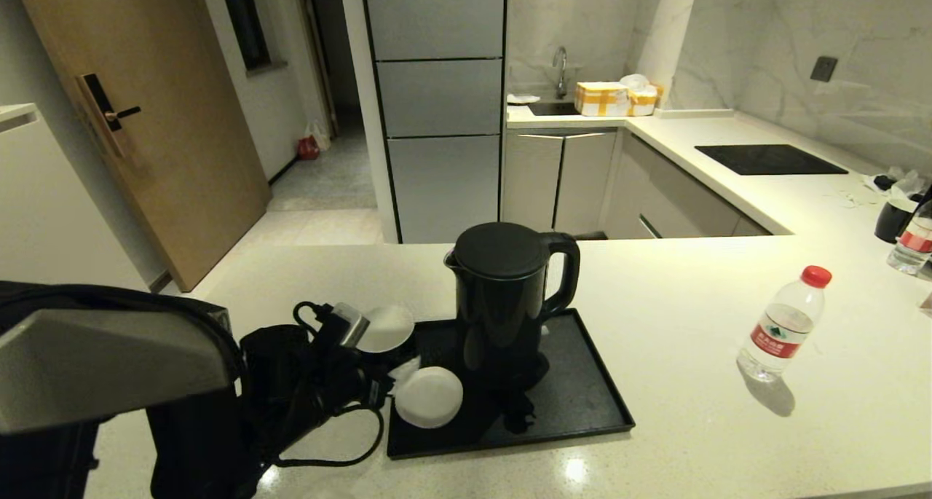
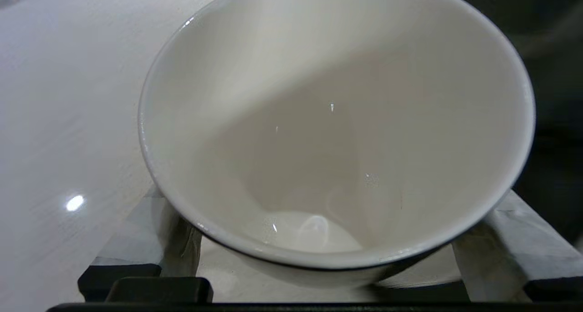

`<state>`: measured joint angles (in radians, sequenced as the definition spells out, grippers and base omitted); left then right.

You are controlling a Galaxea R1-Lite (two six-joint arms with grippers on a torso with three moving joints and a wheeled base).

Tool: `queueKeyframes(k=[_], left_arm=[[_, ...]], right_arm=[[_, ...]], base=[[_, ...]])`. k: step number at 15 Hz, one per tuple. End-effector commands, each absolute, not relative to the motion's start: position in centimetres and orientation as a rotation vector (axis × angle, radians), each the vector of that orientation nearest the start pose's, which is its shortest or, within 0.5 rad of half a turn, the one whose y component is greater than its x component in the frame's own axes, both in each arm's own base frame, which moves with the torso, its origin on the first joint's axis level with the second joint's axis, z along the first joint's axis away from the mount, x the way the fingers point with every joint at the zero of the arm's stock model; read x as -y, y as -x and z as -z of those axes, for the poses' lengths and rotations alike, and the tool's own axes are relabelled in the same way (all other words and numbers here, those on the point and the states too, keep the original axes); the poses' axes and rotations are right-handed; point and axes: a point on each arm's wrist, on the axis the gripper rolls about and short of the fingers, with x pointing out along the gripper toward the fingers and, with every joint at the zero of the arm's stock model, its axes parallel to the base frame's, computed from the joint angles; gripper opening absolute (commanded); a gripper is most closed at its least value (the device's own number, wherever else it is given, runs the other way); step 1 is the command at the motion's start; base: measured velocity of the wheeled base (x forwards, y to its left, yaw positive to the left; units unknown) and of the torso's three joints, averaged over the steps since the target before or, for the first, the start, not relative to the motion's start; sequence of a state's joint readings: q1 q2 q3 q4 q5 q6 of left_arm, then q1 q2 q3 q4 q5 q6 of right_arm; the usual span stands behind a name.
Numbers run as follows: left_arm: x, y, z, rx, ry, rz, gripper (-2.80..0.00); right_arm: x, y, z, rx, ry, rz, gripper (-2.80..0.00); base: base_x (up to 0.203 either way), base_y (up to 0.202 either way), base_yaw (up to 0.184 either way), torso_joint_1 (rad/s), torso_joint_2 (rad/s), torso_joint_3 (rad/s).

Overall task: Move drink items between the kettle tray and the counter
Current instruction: Return the tea cup to its original position

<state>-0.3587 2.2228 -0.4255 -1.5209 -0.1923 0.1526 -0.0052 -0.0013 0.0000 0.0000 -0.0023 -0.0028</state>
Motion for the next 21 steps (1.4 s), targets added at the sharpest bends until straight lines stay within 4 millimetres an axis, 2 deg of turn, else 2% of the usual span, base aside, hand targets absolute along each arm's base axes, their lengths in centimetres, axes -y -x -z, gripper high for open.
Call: queueKeyframes(k=[1,4,16,21], left_arm=[[12.6,-28.8,-2.9,-0.210,-0.174,0.603,-2.80],[14.6,-28.0,-1.9,-0.236,-0.192,0.649,-2.80],[15.0,-28.5,1.2,-0.317,-0.206,0.652,-2.80],[15.1,-28.7,1.4,-0.317,-0.206,0.654,-2.80]], right_arm=[[0.0,2.3,-7.5,-0.003,0.003,0.006,-2.80],[0.0,2.3,-7.5,-0.003,0.003,0.006,-2.80],[0.0,2.3,-7.5,-0.003,0.003,0.008,-2.80],[0.0,2.3,-7.5,-0.003,0.003,0.008,-2.80]], base=[[0.000,0.000,0.000,0.000,0.00,0.000],[0.000,0.000,0.000,0.000,0.00,0.000],[0.000,0.000,0.000,0.000,0.00,0.000],[0.000,0.000,0.000,0.000,0.00,0.000]])
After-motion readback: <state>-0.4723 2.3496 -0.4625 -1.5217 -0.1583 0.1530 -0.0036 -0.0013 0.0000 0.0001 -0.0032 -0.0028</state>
